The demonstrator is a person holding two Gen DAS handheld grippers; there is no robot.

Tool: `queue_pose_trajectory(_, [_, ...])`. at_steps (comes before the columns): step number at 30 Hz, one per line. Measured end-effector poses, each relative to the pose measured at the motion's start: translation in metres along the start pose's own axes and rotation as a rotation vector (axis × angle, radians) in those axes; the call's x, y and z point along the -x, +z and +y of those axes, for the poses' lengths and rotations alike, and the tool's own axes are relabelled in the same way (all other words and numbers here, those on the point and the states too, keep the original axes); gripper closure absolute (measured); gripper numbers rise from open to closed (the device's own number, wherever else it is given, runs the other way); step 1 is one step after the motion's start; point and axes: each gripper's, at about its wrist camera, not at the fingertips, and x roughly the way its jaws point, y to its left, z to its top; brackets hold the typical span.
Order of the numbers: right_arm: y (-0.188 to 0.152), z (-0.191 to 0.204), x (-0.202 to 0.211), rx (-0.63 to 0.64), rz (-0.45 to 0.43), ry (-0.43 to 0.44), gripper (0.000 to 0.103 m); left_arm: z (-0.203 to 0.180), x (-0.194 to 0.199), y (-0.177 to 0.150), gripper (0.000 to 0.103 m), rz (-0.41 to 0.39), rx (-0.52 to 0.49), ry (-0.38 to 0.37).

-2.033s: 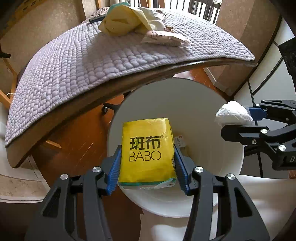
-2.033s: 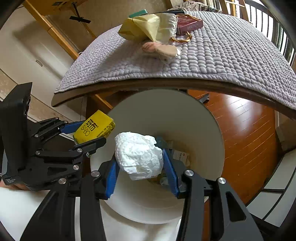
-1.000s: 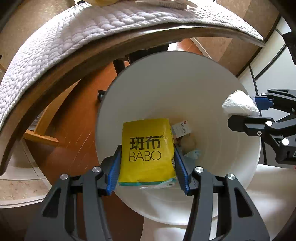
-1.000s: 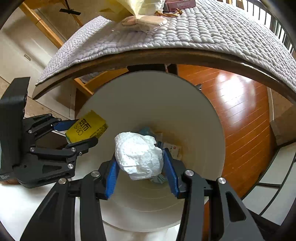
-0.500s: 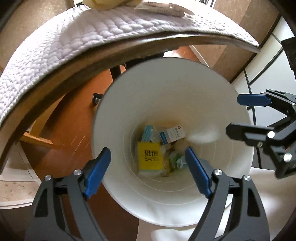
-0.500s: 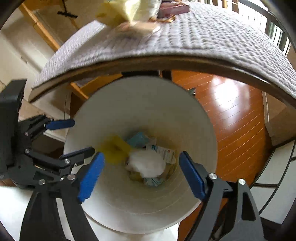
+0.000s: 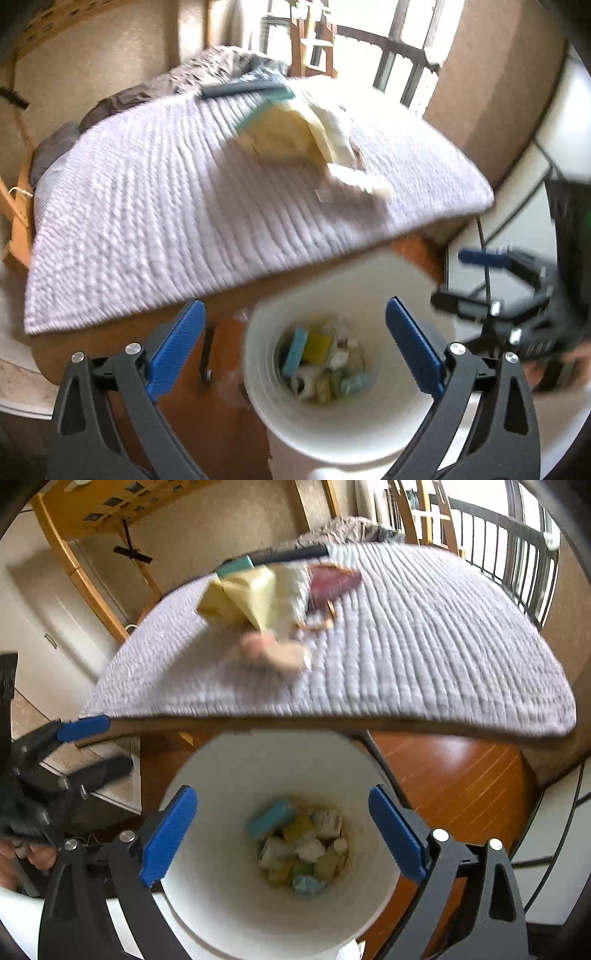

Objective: Collect trash
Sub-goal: 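Move both open tools back over the blanket toward the remaining trash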

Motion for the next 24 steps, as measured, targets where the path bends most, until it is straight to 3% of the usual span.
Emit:
queue_pose_trajectory(4, [0.024,0.006,-0.005,0.019,-0.035,0.010,0.009,0.015,0.002,0.035,0.004,-0.050,0.015,0.023])
queue_pose_trajectory(10, [0.052,0.025,-0.023,0.050,-0.059,0.022,0.008,0.026,-0.013,0.086,0.002,-0.098,-0.059,0.032])
queue_pose_trajectory(16, [0.071,0.028,-0.041,0.042,-0.060,-0.010,0.008,0.040,-0.050,0.129,0.002,-0.039,0.006,-0.058])
queue_pose_trajectory(24, [0.086,0.025,-0.064,0.036,-0.045,-0.040,0.008,0.038,-0.095,0.159,0.002,0.019,-0.005,-0.112])
